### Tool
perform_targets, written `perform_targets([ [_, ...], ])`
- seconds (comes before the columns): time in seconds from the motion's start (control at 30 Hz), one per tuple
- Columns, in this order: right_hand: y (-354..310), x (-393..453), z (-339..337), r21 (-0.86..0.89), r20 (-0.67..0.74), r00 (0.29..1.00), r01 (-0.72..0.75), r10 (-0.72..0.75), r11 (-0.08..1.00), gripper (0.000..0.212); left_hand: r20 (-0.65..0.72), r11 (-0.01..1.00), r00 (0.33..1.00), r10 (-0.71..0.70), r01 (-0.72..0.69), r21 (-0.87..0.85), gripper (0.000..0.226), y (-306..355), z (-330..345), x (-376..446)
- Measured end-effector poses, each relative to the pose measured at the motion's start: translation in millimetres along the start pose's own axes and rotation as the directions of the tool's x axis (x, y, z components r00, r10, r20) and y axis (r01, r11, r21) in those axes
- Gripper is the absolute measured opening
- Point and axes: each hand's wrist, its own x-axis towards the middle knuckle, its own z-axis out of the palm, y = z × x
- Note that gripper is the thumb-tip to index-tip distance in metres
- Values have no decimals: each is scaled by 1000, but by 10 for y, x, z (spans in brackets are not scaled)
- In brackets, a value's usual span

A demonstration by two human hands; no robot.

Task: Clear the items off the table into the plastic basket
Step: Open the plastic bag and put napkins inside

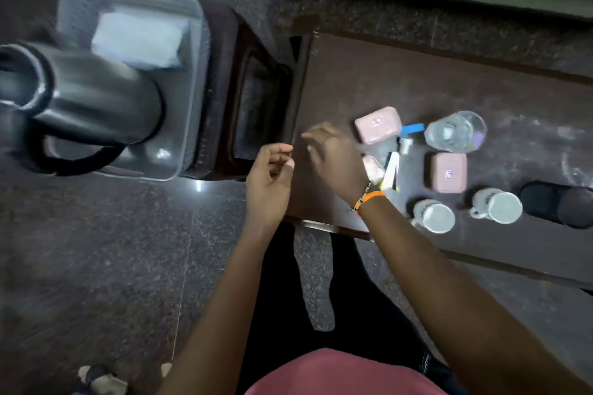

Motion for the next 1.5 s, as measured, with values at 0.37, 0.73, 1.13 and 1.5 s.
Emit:
perform_targets([
  [0.37, -1560, 1389, 1154, -451, 201, 957, 281, -211, 847, 48, -195, 991, 973, -122, 107, -85, 20, -430, -1606, 705],
  [0.73, -1808, 2229, 1418, -544, 354, 935, 227, -24, 808, 55, -4, 958, 976, -217, 212, -193, 17, -615, -2109, 833],
  [1.13, -1804, 816, 609, 850, -83, 942, -103, 324, 517, 20, 140, 827, 943, -302, 332, -454, 28, 88, -1946, 784],
  [1.5, -946, -448, -222, 469, -225, 934, -147, 279, 871, 17, 115, 913, 989, -97, 135, -385, 45, 408, -739, -9],
])
